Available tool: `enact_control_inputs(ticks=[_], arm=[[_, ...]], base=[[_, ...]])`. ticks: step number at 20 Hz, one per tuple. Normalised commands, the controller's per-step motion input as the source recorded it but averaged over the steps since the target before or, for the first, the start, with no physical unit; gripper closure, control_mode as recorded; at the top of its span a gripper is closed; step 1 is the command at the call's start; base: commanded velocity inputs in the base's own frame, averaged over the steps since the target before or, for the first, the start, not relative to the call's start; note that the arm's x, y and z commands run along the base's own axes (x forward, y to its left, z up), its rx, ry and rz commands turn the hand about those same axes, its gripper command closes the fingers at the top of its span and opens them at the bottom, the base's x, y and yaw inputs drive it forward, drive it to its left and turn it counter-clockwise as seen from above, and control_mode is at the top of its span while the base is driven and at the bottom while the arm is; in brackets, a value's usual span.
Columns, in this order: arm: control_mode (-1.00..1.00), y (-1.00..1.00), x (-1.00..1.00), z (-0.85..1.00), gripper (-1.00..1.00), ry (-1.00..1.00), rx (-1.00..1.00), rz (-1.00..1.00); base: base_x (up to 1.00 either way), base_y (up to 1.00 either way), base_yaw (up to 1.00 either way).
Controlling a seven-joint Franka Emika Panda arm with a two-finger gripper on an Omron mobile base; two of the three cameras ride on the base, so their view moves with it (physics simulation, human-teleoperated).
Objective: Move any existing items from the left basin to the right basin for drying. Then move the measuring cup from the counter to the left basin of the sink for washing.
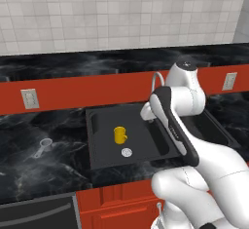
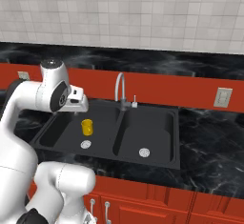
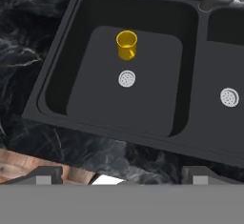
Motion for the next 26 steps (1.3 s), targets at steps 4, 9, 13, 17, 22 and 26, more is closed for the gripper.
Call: enact_control_inputs(ticks=[4,9,13,17,22,26], arm=[[-1.0,0.05,0.0,-0.31,-1.0,0.0,0.0,0.09],[-1.0,0.05,0.04,-0.28,-1.0,0.0,0.0,0.07],[-1.0,0.0,0.03,-0.2,-1.0,0.0,0.0,0.06],[-1.0,0.0,0.02,-0.15,-1.0,0.0,0.0,0.05],[-1.0,0.0,0.01,-0.14,-1.0,0.0,0.0,0.04],[-1.0,0.0,0.0,-0.11,-1.0,0.0,0.0,0.05]], base=[[0.0,0.0,0.0],[0.0,0.0,0.0],[0.0,0.0,0.0],[0.0,0.0,0.0],[0.0,0.0,0.0],[0.0,0.0,0.0]])
